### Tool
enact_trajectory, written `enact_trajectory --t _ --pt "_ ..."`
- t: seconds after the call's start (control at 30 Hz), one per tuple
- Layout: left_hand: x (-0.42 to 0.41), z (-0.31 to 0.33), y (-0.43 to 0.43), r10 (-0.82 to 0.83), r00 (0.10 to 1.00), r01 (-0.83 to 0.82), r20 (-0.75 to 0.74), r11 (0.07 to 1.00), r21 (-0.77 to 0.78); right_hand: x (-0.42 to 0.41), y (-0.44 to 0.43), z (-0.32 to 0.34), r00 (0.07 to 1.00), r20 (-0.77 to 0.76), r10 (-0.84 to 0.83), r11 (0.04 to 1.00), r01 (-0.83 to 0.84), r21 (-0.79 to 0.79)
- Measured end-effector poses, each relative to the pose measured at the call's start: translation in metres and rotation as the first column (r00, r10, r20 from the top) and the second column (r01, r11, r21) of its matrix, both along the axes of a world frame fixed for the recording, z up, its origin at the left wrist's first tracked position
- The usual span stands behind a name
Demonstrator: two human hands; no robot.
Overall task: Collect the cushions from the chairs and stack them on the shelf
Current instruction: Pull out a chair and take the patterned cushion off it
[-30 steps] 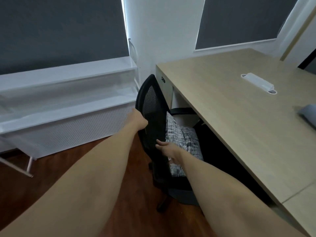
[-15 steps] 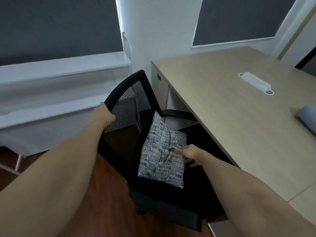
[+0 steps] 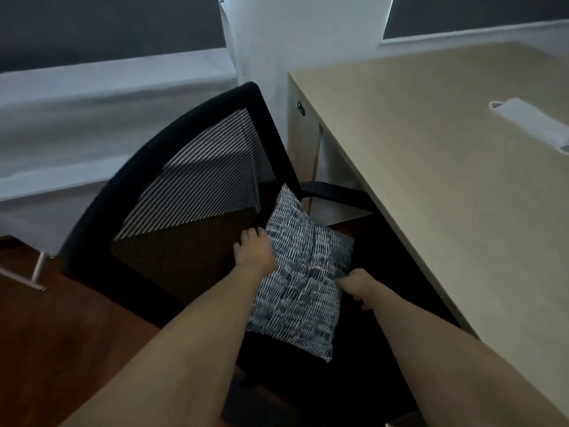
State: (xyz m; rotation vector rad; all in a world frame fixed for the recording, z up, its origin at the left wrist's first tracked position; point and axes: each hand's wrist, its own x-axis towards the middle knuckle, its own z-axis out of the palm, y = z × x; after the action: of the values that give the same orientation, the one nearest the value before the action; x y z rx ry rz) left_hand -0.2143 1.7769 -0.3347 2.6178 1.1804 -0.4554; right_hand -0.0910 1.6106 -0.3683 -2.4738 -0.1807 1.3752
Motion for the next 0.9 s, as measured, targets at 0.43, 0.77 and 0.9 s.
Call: enact_trajectory --t 0.43,0.77,0.9 --pt "0.044 -0.16 0.0 -0.171 0.983 0.118 0.061 0.857 0.501 0.005 0.046 -0.193 0.904 0.055 -0.423 0.905 0.42 0.059" --pt "0.043 -0.092 0.001 -0.246 0.964 0.2 0.102 0.921 0.333 0.011 0.029 -0.131 0.918 0.244 -0.312 0.95 0.3 0.086" --pt "0.032 -0.033 -0.002 -0.234 0.963 0.177 0.132 0.923 0.342 0.007 0.024 -0.068 0.935 0.218 -0.278 0.96 0.265 0.089"
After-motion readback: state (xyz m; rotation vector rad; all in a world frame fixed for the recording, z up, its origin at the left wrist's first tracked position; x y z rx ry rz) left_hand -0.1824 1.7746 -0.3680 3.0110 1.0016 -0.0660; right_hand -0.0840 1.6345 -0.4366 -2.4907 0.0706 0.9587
